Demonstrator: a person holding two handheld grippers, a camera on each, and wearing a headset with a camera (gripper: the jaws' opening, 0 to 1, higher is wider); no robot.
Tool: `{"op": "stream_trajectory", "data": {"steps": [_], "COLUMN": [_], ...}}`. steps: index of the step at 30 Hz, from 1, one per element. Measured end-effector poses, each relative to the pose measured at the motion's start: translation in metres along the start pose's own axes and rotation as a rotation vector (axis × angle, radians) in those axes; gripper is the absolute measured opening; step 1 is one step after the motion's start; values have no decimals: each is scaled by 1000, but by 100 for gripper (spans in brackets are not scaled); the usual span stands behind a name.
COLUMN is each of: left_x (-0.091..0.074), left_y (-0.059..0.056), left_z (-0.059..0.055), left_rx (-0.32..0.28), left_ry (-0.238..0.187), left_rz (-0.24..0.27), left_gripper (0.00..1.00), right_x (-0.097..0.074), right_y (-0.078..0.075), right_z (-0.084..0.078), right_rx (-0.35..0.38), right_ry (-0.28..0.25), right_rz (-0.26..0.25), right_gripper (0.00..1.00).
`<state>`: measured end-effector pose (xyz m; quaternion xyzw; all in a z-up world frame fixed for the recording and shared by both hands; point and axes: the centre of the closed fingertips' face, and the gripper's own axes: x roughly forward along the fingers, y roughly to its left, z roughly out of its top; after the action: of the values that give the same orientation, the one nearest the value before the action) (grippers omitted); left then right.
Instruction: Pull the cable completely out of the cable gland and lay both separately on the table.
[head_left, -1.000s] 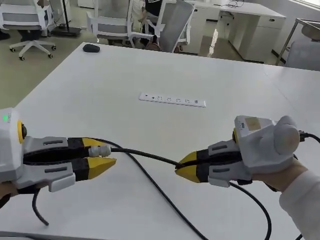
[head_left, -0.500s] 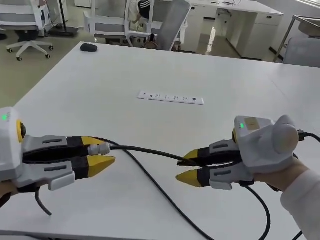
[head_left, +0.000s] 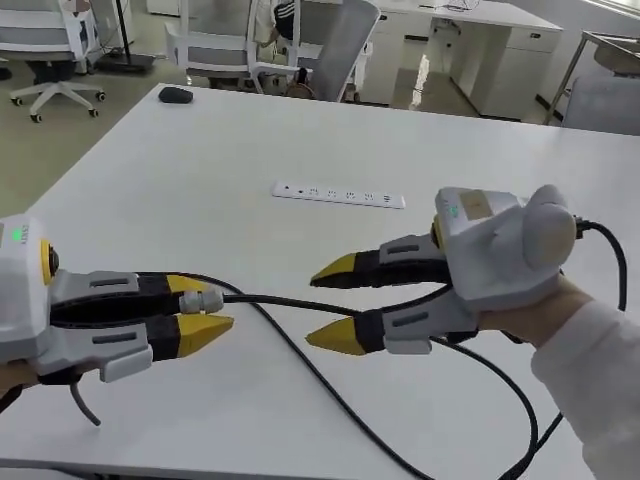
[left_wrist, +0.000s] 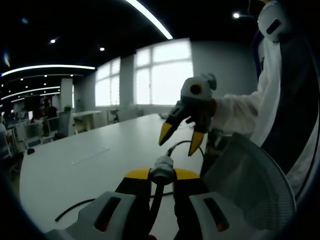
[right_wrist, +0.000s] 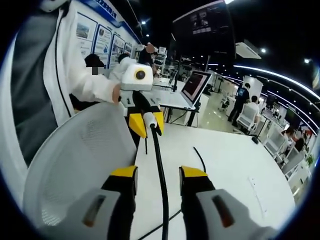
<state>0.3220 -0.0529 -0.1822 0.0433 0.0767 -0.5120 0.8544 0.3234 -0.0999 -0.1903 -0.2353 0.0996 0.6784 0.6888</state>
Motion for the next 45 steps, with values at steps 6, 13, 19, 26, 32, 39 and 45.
{"op": "stream_trajectory", "data": {"steps": [6, 13, 19, 26, 32, 39, 45], "left_x": [1, 2, 3, 2, 2, 1, 1], "left_y": [-2, -5, -6, -5, -6, -6, -5], "left_z": [-2, -5, -5, -5, -6, -10, -12], "left_rx": [7, 15, 19, 14, 10, 12, 11], "left_ry": [11, 24, 29, 26, 30, 48, 60], "left_rz": [-7, -19, -25, -25, -29, -30, -22], "left_gripper": [17, 17, 17, 17, 17, 17, 17], "right_x": [25, 39, 41, 41, 40, 36, 26], "right_y": [7, 7, 7, 11, 12, 11, 8], "right_z": [12, 25, 28, 30, 29, 22, 9], "right_rx": [-56, -73, -73, -84, -78, -50, -26], "right_ry": [5, -23, -38, -56, -69, -76, -62], "right_rz": [45, 59, 57, 65, 71, 66, 47], "right_gripper": [28, 22, 14, 4, 3, 3, 3]}}
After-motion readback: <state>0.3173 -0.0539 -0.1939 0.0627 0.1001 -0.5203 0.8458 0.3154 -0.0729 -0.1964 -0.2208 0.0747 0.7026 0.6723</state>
